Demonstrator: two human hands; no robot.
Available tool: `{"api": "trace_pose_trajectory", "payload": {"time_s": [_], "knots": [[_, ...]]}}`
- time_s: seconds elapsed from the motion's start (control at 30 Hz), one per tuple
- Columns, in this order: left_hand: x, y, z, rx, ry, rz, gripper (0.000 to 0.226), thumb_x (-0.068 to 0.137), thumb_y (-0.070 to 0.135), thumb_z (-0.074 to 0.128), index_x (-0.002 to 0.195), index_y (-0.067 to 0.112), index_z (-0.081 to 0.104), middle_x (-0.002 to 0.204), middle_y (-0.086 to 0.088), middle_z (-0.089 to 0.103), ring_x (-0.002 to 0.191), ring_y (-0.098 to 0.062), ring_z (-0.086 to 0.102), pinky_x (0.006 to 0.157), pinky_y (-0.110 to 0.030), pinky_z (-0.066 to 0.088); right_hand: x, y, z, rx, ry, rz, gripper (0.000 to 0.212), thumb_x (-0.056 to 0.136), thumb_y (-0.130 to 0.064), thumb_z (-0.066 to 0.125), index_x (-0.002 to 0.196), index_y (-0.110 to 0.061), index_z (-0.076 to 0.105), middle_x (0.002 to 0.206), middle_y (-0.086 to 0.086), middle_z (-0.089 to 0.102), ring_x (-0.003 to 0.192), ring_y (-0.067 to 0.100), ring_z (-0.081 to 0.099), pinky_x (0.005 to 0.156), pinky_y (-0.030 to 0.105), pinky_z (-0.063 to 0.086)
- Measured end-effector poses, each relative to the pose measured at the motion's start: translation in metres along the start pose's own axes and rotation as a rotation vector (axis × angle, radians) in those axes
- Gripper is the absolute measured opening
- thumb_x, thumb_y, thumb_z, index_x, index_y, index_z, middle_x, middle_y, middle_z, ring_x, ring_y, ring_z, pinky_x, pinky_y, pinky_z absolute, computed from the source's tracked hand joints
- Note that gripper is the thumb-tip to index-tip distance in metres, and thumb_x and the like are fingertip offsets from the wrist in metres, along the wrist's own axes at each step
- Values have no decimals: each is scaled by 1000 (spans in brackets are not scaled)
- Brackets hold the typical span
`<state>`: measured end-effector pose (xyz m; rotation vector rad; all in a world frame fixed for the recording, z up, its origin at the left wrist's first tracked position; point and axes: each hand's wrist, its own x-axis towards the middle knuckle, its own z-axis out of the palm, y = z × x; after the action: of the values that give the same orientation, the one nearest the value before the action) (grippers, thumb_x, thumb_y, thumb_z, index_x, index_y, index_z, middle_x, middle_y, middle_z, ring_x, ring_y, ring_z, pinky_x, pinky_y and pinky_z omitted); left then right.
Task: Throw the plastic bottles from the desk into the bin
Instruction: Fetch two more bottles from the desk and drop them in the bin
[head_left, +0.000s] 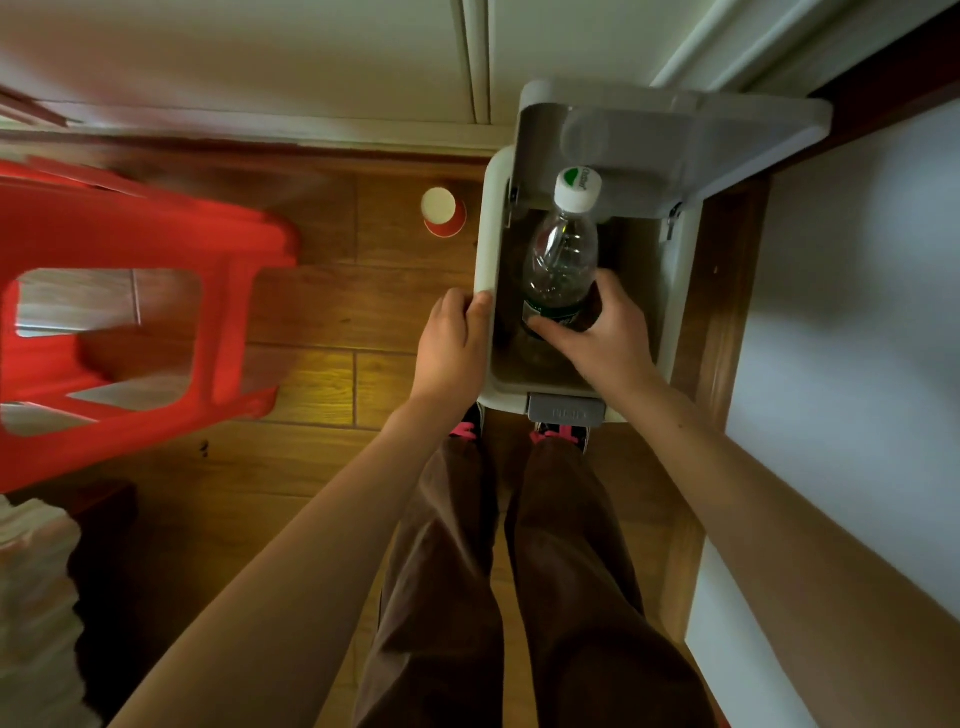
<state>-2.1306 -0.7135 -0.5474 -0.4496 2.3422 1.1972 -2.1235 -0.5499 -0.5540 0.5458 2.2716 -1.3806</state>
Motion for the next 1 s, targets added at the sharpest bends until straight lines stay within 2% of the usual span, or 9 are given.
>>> {"api": "trace_pose_trajectory", "payload": {"time_s": [0.07,0.2,0.33,0.47,0.63,0.77,0.87,0.93,1.0], "knots": [[0,-2,1,5,17,26,27,102,29,36,81,14,45,73,9,43,65,-4,42,55,-4,35,5,7,5,-30,-30,9,66,75,-33,81,130,-12,50,127,1,61,113,6,52,77,0,39],[-3,-7,8,-23,50,47,26,102,29,36,83,13,45,74,9,41,63,-4,41,56,-5,37,12,20,13,-80,-89,23,68,75,-33,80,131,-10,48,129,6,60,121,19,55,80,6,39],[-4,-11,14,-39,82,80,25,102,29,36,86,13,46,77,11,41,66,-3,42,59,-4,36,20,23,16,-108,-112,43,69,76,-32,80,132,-10,47,130,7,59,122,22,55,86,18,42],[-2,-14,16,-46,108,106,24,102,28,36,85,14,45,76,12,40,67,7,43,60,-5,37,28,27,21,-139,-146,77,71,76,-32,80,133,-10,44,129,6,59,121,22,56,78,14,40],[-3,-13,16,-52,112,106,24,102,27,37,84,14,45,76,11,40,68,9,44,60,-6,38,31,28,26,-136,-175,117,70,77,-31,79,136,-13,44,133,6,58,125,22,53,88,23,42],[-5,-3,7,-21,54,42,25,102,28,39,88,10,50,80,6,45,65,1,45,57,-4,39,14,16,14,-121,-62,53,65,82,-31,74,137,-14,44,136,6,54,127,18,49,100,28,43],[-15,21,-18,72,30,-10,26,100,23,41,106,5,58,99,-1,51,71,-1,46,62,1,37,-13,-13,-16,-37,16,38,46,90,-31,65,130,-14,51,126,2,58,116,13,56,96,29,50],[-32,50,-46,112,16,-14,26,100,23,42,113,8,58,108,0,53,79,-4,48,63,-6,37,-40,-44,-44,0,50,15,38,93,-31,59,126,-14,54,121,1,61,110,11,59,94,31,53],[-61,91,-81,128,4,35,23,99,23,43,112,12,60,105,3,55,87,-9,50,65,-15,33,-75,-84,-76,-29,63,-12,37,96,-33,54,127,-14,55,122,0,62,110,8,59,94,28,52]]}}
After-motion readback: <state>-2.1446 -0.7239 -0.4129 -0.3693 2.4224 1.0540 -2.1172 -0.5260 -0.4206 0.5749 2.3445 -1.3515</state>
